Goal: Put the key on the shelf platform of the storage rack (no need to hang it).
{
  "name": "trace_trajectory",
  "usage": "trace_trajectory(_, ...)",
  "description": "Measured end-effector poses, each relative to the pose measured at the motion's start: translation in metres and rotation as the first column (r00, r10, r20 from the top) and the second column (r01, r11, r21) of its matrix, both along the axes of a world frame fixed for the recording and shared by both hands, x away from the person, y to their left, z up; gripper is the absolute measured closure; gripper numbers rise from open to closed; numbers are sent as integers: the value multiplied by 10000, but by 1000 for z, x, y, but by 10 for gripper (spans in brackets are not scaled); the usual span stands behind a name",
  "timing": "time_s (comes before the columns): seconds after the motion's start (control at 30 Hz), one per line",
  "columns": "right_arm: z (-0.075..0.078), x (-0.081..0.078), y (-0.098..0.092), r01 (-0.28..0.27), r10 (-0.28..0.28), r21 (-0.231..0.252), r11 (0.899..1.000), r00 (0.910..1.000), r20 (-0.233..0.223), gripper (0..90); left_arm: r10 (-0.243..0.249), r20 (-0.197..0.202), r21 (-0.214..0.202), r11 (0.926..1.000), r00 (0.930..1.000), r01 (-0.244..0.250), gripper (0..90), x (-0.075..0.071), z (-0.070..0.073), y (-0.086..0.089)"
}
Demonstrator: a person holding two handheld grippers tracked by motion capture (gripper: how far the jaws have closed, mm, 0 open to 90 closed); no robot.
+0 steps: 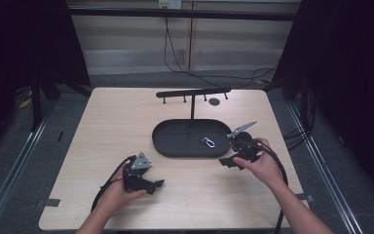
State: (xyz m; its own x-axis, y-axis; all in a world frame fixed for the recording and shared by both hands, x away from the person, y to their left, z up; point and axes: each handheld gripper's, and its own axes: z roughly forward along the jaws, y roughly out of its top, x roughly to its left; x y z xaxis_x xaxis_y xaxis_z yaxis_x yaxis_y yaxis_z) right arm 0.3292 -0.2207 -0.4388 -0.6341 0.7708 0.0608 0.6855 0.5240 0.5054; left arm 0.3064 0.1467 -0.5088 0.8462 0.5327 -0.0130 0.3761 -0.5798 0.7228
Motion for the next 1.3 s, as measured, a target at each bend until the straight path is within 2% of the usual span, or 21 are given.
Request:
trace_trajectory(0.6, -17, -16, -25, 343, -338, 274, 9990, 9992, -201, 246, -5, -3, -3, 10000, 10000, 5, 149, 0, 0, 0)
trace_trajectory(1.3, -33, -37, -48, 417, -406, 258, 9988, 9984, -403, 246, 0, -8, -11, 10000, 10000, 0, 149, 0, 0, 0)
